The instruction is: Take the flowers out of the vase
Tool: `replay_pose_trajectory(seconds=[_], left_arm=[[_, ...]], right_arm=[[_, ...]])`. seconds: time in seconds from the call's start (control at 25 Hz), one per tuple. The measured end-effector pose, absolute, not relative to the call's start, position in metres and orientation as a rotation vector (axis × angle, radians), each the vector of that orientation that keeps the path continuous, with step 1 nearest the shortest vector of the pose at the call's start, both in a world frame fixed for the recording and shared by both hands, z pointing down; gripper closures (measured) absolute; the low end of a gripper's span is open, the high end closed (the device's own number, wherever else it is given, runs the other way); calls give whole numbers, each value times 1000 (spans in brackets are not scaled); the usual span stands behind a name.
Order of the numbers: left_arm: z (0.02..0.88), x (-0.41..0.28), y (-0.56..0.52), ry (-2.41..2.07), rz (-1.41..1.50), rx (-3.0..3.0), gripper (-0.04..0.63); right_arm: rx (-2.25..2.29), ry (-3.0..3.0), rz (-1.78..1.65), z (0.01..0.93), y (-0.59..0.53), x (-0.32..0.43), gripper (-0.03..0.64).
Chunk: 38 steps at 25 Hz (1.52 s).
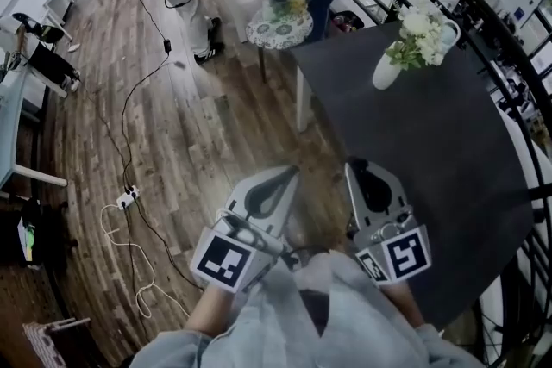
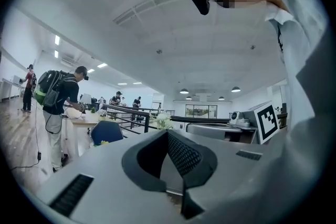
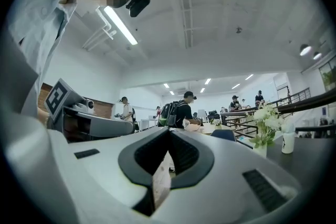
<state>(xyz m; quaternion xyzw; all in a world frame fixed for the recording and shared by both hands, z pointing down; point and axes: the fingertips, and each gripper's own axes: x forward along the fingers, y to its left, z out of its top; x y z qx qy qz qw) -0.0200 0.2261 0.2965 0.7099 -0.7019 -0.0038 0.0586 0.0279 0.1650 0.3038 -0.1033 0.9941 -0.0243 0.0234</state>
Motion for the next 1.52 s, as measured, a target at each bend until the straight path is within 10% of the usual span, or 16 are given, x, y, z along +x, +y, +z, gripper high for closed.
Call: replay_pose_trajectory(seconds=[1.52], left_arm=[[307,-117,25,-1735,-4,2447,586]], right_arm=[[-811,3094,-52,326,-14,-50,615]])
